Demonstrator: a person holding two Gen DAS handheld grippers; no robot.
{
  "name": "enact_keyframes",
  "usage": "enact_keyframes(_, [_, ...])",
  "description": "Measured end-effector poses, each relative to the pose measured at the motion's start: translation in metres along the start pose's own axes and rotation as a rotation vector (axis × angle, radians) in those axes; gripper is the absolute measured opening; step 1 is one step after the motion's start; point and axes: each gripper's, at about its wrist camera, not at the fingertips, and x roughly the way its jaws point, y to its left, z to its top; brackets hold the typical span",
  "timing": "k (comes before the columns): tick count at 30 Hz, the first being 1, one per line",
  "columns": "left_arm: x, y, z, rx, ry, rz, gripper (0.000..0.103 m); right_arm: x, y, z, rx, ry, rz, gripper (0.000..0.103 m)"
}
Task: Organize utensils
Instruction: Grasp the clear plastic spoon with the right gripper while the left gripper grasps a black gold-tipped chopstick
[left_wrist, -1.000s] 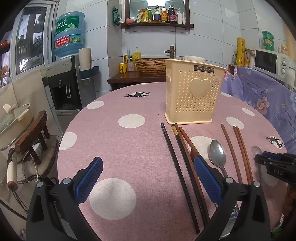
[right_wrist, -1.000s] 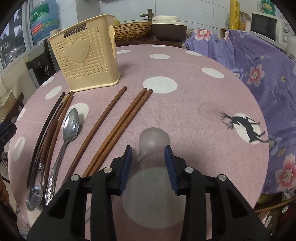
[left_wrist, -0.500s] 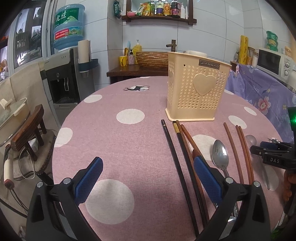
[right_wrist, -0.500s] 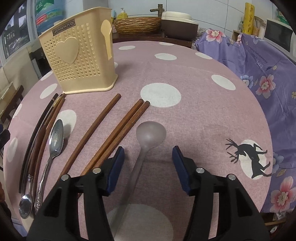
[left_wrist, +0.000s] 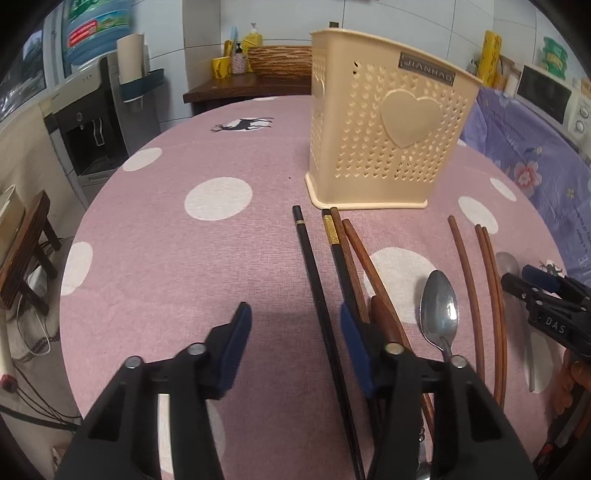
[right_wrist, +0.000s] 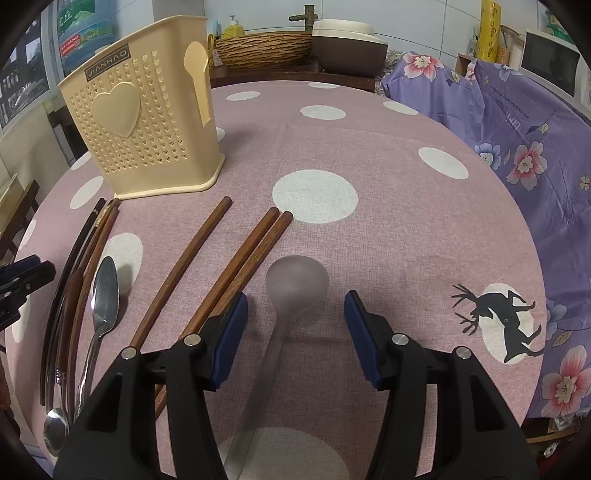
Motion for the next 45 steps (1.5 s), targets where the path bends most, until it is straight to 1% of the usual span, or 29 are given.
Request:
enact_keyframes(1, [0.003, 0.001, 0.001, -0.001, 0.010, 0.006, 0.038, 0.000, 0.000, 0.000, -0.002, 0.000, 0.002, 0.055])
enact_keyframes(4, [0.010, 0.004, 0.007, -0.012, 0.043, -0.009, 0.032, 0.000, 0.000, -0.001, -0.001, -0.001, 0.003, 0.055])
enact_keyframes(9, [0.019, -0.001, 0.014, 0.012, 0.070, -0.013, 0.031, 0.000, 0.000, -0.001, 0.000, 0.001, 0.001, 0.055])
enact_keyframes(13, [0.026, -0.006, 0.021, 0.038, 0.070, 0.001, 0.031, 0.000, 0.000, 0.000, 0.003, 0.002, -0.002, 0.055])
enact_keyframes(17, [0.035, -0.009, 0.034, 0.057, 0.077, 0.012, 0.026, 0.001, 0.001, 0.000, 0.006, 0.003, -0.004, 0.055])
enact_keyframes(20, [0.042, -0.011, 0.043, 0.060, 0.087, -0.003, 0.021, 0.002, 0.000, 0.002, 0.009, 0.006, -0.005, 0.055])
enact_keyframes(22, [0.043, -0.011, 0.045, 0.050, 0.090, -0.009, 0.017, 0.003, 0.000, 0.003, 0.012, 0.010, -0.007, 0.055])
enact_keyframes(25, [0.044, -0.012, 0.046, 0.045, 0.087, -0.009, 0.016, 0.006, 0.001, 0.007, 0.020, 0.016, -0.015, 0.054])
enact_keyframes(26, [0.044, -0.013, 0.045, 0.047, 0.084, -0.007, 0.015, 0.006, 0.002, 0.008, 0.024, 0.018, -0.018, 0.053])
enact_keyframes(27, [0.043, -0.013, 0.045, 0.048, 0.082, -0.006, 0.015, 0.007, 0.003, 0.009, 0.026, 0.019, -0.019, 0.049])
enact_keyframes(31, [0.043, -0.010, 0.045, 0.033, 0.083, -0.021, 0.012, 0.010, 0.005, 0.013, 0.036, 0.014, -0.029, 0.044])
enact_keyframes(33, [0.043, -0.009, 0.046, 0.029, 0.084, -0.027, 0.012, 0.010, 0.004, 0.014, 0.041, 0.011, -0.030, 0.037])
enact_keyframes(39, [0.044, -0.010, 0.046, 0.034, 0.075, -0.023, 0.011, 0.009, 0.003, 0.012, 0.040, 0.001, -0.019, 0.037])
enact_keyframes(42, [0.044, -0.009, 0.048, 0.030, 0.075, -0.027, 0.011, -0.001, -0.003, 0.014, 0.060, -0.041, 0.015, 0.037])
enact_keyframes(45, [0.045, -0.008, 0.049, 0.024, 0.076, -0.033, 0.010, -0.022, -0.010, 0.019, 0.076, -0.122, 0.046, 0.037])
